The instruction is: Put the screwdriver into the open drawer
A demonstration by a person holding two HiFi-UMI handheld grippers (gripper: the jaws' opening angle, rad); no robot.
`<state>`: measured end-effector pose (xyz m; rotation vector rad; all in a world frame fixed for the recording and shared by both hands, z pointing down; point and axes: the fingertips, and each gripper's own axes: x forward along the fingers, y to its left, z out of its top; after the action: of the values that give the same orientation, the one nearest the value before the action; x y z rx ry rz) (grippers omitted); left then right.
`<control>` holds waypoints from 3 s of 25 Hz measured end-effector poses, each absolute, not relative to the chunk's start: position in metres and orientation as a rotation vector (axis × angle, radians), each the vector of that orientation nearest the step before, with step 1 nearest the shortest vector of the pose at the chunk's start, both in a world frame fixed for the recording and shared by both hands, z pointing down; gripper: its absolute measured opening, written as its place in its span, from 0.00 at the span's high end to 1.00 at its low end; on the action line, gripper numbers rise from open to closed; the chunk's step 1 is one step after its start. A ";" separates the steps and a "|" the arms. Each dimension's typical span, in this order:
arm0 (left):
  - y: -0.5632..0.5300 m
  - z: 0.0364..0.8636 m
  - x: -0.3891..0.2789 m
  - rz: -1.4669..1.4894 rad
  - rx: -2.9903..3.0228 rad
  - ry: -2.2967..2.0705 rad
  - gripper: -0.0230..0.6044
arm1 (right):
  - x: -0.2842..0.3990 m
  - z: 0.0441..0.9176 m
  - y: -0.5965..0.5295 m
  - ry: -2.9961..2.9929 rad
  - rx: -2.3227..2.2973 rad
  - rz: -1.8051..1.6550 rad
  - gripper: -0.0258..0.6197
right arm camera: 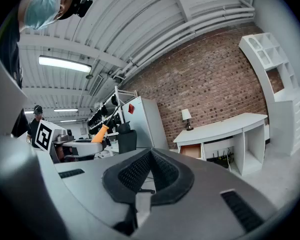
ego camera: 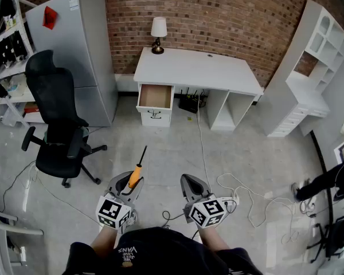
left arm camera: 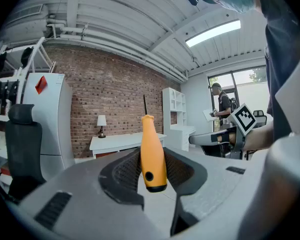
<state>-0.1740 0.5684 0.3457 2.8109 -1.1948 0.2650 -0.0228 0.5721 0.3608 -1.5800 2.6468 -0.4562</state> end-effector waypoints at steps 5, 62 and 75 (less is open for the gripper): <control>0.568 0.351 -0.164 0.250 2.792 -1.217 0.77 | -0.013 0.368 0.571 2.655 -1.570 -0.461 0.96; 0.167 0.398 -0.229 0.301 2.818 -1.011 0.79 | -0.074 0.409 0.176 2.566 -1.743 -0.554 0.96; 0.047 0.408 -0.164 0.320 2.764 -1.134 0.79 | -0.018 0.419 0.052 2.723 -1.591 -0.540 0.96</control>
<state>-0.1643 0.0466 0.4083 2.7636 -1.1341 0.3199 -0.0184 0.0521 0.4186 -1.5907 2.7230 -0.5399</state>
